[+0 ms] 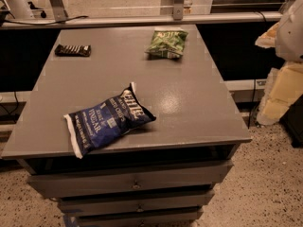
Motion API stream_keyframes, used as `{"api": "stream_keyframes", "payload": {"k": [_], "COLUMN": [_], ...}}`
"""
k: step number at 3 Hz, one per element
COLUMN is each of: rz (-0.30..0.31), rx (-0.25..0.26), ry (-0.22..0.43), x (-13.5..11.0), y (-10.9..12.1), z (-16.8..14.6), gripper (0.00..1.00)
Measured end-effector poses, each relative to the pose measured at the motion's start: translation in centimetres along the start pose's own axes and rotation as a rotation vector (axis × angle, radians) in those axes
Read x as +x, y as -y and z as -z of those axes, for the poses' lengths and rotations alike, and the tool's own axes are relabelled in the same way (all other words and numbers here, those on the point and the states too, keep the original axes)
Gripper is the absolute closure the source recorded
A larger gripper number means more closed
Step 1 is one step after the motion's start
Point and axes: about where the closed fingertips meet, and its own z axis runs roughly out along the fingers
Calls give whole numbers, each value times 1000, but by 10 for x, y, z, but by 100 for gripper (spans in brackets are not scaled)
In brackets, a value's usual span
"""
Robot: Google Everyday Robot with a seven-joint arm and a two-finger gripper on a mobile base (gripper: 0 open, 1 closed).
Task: Move green jalapeno chip bag near rxbar chocolate
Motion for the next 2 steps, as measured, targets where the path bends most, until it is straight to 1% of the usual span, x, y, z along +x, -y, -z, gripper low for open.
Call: {"api": "stream_keyframes", "payload": {"k": [1,2], "rz": [0,4], "rx": [0,25], "ry": [0,49], "x": [0,-4], "y": [0,11], "z": [0,-9], "gripper": [0,0]}}
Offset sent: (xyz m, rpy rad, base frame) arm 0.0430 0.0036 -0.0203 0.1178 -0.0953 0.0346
